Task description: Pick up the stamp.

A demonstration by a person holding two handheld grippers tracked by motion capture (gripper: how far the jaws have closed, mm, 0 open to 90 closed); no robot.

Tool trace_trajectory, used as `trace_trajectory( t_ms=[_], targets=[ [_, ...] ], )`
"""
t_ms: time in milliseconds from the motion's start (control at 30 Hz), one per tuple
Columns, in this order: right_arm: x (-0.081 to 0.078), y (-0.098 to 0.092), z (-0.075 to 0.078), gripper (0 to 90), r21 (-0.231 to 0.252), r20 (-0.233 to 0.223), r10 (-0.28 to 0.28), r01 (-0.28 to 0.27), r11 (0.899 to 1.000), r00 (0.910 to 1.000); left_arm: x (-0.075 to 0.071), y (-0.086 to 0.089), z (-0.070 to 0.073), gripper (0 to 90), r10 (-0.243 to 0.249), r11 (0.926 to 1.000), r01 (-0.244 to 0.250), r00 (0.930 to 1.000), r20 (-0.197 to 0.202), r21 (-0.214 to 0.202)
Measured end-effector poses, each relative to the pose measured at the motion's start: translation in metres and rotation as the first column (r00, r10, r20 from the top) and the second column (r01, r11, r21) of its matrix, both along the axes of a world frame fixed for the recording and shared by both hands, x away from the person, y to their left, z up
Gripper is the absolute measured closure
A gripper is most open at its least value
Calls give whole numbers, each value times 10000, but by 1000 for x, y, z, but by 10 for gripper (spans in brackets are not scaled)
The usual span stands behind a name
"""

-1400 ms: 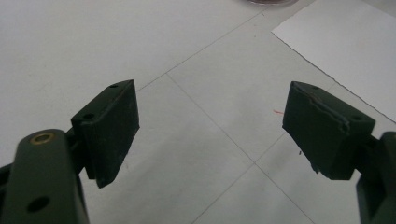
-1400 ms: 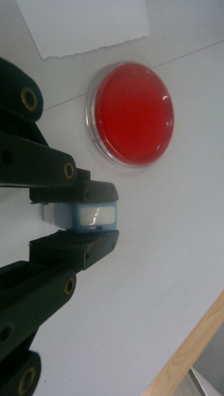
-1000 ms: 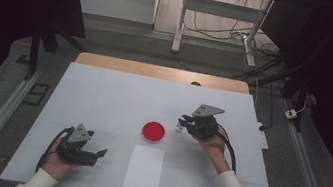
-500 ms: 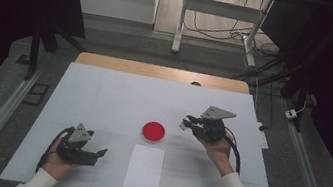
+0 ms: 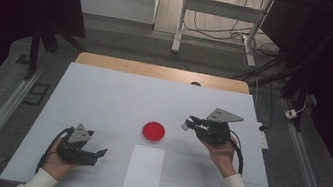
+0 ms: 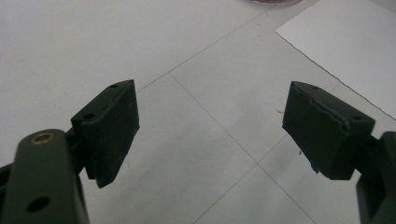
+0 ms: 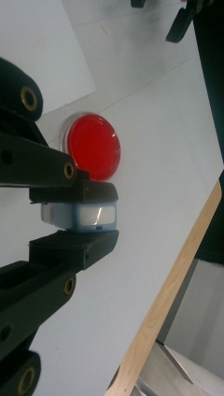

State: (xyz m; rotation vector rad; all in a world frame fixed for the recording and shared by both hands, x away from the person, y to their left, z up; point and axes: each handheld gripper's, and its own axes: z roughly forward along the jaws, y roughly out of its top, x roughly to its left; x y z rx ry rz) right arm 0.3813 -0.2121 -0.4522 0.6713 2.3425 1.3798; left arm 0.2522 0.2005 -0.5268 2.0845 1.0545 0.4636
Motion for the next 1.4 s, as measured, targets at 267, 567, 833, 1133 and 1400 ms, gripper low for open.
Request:
trace_trajectory(
  t_ms=[267, 567, 833, 1133, 1400],
  targets=[
    [-15, -4, 5, 751, 287, 50, 51, -53, 9996, 10000, 3, 0, 0, 187, 38, 9999, -38, 10000, 8, -147],
    [-30, -4, 5, 751, 361, 53, 307, -308, 9989, 9995, -1, 0, 1, 188, 80, 9999, -79, 9999, 129, -88],
    [-41, -1, 6, 751, 583, 0, 496, -495, 9971, 9988, -1, 1, 2, 188, 117, 9999, -116, 9998, 160, -105],
    [-57, 1, 8, 750, 753, 24, 696, -696, 9947, 9976, -1, 0, 2, 188, 103, 9999, -102, 9998, 187, -69],
    [-65, 5, 1, 750, 788, -44, 888, -882, 9930, 9960, -1, -1, 1, 188, 85, 10000, -84, 9998, 197, -43]
  ],
)
